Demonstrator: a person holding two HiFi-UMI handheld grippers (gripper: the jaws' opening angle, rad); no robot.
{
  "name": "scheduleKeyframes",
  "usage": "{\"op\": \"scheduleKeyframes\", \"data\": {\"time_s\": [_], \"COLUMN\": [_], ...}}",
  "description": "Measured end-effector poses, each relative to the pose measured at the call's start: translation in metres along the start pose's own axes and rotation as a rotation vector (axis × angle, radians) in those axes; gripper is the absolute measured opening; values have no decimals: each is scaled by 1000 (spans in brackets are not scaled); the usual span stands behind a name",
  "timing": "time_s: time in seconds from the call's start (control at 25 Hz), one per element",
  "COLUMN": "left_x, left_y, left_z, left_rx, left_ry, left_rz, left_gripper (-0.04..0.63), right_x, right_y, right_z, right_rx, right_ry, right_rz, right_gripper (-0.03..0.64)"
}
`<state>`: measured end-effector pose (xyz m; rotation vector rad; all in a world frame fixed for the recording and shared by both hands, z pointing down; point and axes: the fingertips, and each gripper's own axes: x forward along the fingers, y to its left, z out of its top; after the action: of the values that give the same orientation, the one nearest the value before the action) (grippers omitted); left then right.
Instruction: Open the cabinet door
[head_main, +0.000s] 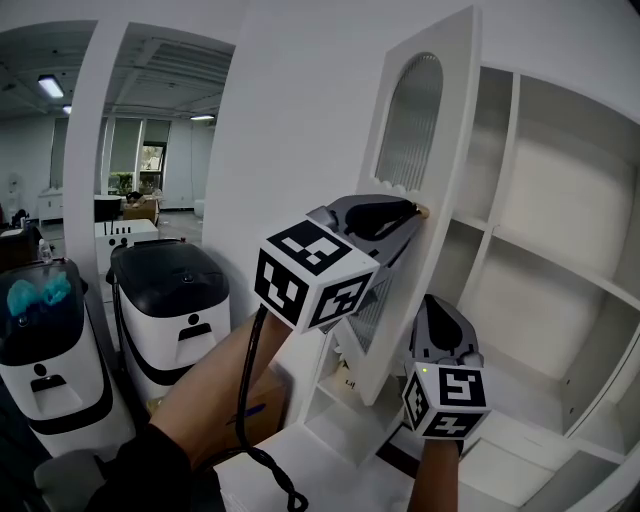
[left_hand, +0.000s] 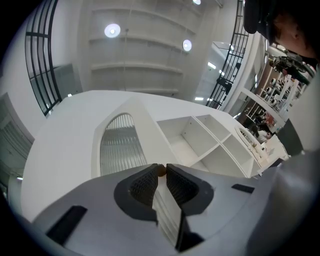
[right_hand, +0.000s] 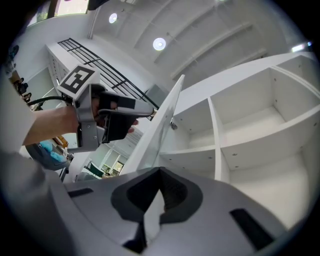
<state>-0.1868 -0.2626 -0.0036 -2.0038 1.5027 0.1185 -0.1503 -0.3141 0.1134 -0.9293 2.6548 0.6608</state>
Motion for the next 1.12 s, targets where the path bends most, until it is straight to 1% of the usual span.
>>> {"op": "scheduleKeyframes", "data": {"time_s": [0.2, 0.28, 0.36, 0.48, 0.6, 0.76, 0.96, 1.12], "left_x": [-7, -12, -19, -26, -29, -35, -54, -69], "left_y": [0, 4, 10, 18, 20, 21, 30, 35], "left_z": [-3, -9, -17, -31, -38, -44, -46, -49], "left_rx": [-12, -51, -84, -103, -129, -123, -113, -95], "left_ry": [-17, -28, -30, -17, -14, 3, 18, 44], "left_rz": [33, 62, 92, 131, 144, 171, 196, 220], "left_gripper": [48, 29, 29, 29, 29, 29, 29, 29], "right_x": [1, 1, 1, 0, -1, -3, 0, 3], "right_y": [0, -1, 0, 0, 0, 8, 36, 54], "right_z": [0, -1, -2, -1, 0, 5, 16, 21], "right_rx": [5, 11, 14, 11, 6, 2, -4, 13], "right_ry": [-2, -1, -1, 1, 0, -7, -30, -37], "right_rz": [-11, -12, -14, -22, -16, 6, 54, 90], "right_gripper": [20, 20, 20, 20, 20, 20, 20, 20]}}
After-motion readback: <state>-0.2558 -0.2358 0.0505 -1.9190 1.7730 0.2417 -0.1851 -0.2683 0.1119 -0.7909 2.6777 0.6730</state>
